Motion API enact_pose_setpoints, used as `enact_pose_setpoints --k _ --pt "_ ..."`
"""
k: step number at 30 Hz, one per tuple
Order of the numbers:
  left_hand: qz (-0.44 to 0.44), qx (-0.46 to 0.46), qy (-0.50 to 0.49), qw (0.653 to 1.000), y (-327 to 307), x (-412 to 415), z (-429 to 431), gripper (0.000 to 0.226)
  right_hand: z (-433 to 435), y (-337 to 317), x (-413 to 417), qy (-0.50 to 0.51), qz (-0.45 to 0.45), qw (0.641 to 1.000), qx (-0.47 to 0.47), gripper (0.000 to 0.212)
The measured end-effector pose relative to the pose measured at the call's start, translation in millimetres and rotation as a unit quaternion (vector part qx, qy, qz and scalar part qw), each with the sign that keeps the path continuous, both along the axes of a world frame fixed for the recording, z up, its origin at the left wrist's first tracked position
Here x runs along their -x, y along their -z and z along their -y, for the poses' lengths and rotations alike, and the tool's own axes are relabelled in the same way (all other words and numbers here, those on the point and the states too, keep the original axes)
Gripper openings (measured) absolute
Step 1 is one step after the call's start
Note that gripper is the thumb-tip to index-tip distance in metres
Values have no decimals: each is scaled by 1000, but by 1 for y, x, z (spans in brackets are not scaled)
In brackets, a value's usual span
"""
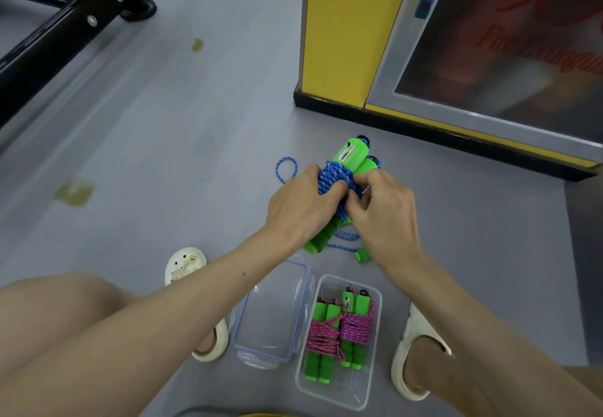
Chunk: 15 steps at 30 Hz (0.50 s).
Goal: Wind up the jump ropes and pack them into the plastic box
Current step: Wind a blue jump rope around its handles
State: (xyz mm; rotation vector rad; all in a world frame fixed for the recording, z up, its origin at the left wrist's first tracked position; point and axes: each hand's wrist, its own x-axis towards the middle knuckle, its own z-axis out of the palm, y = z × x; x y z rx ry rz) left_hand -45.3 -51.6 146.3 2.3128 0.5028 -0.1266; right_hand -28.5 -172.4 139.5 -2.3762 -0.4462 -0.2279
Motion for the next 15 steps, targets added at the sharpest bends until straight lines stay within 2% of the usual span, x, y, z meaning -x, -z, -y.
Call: enact_pose_setpoints --k 6,11,15 --pt "12 -6 -5 1000 -2 0 1 34 -3 -3 0 13 -11 1000 -19 8" --pt "-11 -25 0 1000 5 6 0 32 -3 -2 -2 0 -71 997 33 13" --pt "-9 -31 22 999 7 9 -1 31 -3 -2 0 -13 -68 996 57 7"
